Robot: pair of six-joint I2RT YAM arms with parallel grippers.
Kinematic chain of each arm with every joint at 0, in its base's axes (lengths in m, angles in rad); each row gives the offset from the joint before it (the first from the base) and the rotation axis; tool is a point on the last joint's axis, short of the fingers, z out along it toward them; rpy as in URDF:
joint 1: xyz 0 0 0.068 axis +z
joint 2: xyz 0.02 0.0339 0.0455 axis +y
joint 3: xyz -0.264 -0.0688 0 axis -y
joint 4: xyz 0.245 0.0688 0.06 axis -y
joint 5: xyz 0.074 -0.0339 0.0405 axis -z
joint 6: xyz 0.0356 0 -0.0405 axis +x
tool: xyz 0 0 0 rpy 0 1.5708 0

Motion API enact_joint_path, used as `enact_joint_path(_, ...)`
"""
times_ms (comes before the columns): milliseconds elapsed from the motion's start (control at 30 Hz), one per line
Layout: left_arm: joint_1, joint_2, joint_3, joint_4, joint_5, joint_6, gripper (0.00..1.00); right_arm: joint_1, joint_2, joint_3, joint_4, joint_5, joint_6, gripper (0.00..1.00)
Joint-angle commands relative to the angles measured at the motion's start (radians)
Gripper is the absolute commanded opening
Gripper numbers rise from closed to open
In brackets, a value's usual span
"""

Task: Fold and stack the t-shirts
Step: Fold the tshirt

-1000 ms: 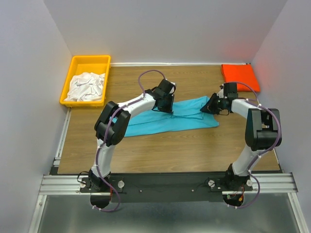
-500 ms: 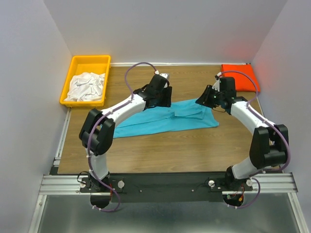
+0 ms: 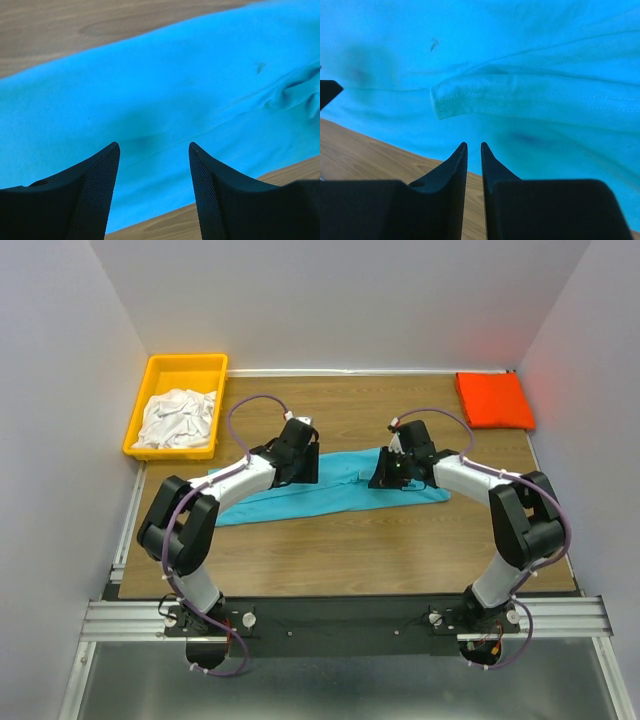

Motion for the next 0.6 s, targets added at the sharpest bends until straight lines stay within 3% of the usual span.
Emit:
enact_joint_path(0,0.010,-0.084,-0.044,0.020,-0.046,-0.003,0.65,0.031,0.045,0.001,0.034,0.085,0.020,0.22)
enact_joint_path(567,0.035,-0.156,-0.136,0.037,-0.060,0.003,0.65,0.036,0.102,0.099,0.054,0.233,0.029,0.21)
